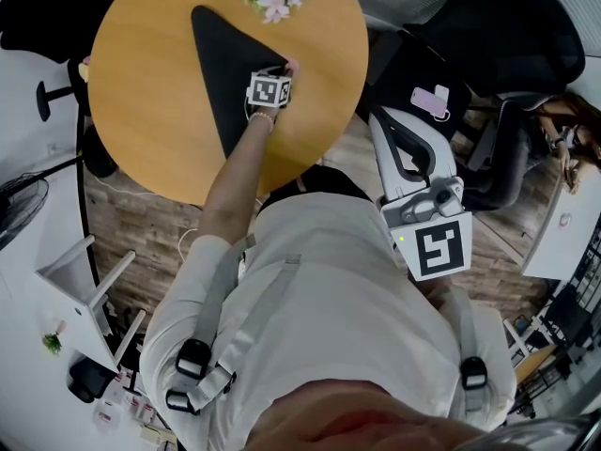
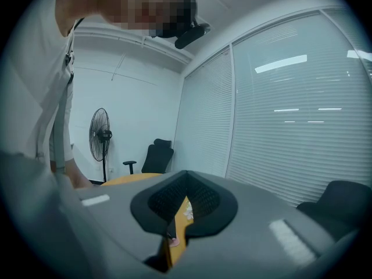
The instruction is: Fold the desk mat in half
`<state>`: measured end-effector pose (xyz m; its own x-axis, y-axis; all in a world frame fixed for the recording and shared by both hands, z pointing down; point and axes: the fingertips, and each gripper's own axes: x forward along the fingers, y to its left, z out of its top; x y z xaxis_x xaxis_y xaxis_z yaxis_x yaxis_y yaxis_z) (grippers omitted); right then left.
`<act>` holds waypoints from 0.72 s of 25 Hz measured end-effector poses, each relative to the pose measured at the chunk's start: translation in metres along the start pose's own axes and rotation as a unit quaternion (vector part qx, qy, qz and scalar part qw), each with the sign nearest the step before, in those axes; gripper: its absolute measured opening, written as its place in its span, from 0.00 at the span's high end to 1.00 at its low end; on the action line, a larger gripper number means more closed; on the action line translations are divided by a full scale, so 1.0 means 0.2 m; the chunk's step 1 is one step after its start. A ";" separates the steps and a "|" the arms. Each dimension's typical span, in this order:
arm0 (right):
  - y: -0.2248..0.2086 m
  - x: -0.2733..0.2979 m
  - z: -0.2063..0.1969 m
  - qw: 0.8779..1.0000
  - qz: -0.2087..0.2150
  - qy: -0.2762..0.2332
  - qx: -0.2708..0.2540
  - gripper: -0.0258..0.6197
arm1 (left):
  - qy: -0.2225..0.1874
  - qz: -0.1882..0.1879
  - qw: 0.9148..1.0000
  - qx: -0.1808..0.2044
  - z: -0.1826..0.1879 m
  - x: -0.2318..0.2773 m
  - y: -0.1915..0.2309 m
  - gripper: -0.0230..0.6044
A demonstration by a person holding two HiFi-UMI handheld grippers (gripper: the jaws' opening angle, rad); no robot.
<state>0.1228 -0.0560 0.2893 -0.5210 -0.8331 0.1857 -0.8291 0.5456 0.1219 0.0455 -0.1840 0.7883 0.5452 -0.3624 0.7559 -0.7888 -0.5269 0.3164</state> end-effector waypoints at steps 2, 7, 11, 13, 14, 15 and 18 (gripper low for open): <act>-0.01 -0.01 0.00 1.000 -0.002 -0.001 0.001 0.95 | -0.003 -0.003 1.000 0.003 0.00 0.01 -0.01 0.82; 0.00 -0.01 -0.01 1.000 0.000 -0.002 0.002 0.95 | -0.005 -0.018 1.000 0.013 0.00 0.01 -0.04 0.75; 0.01 -0.03 -0.01 1.000 0.002 -0.002 0.003 0.95 | -0.005 -0.024 1.000 0.010 -0.01 0.00 -0.06 0.72; 0.00 -0.04 -0.01 1.000 0.001 -0.004 0.003 0.95 | -0.009 -0.028 1.000 0.007 0.00 -0.01 -0.07 0.70; 0.00 -0.04 0.00 1.000 0.001 -0.005 0.003 0.95 | -0.011 -0.031 0.999 0.006 0.00 -0.02 -0.08 0.69; 0.00 -0.04 0.00 1.000 0.000 -0.006 0.003 0.95 | -0.015 -0.033 0.999 0.006 0.01 -0.03 -0.09 0.69; 0.01 -0.05 0.01 1.000 0.003 -0.010 0.003 0.95 | -0.030 -0.036 0.999 0.003 0.04 -0.05 -0.11 0.69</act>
<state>0.1256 -0.0469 0.2864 -0.5301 -0.8315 0.1662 -0.8270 0.5503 0.1150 0.0595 -0.1737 0.7686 0.6171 -0.3683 0.6954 -0.7450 -0.5579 0.3656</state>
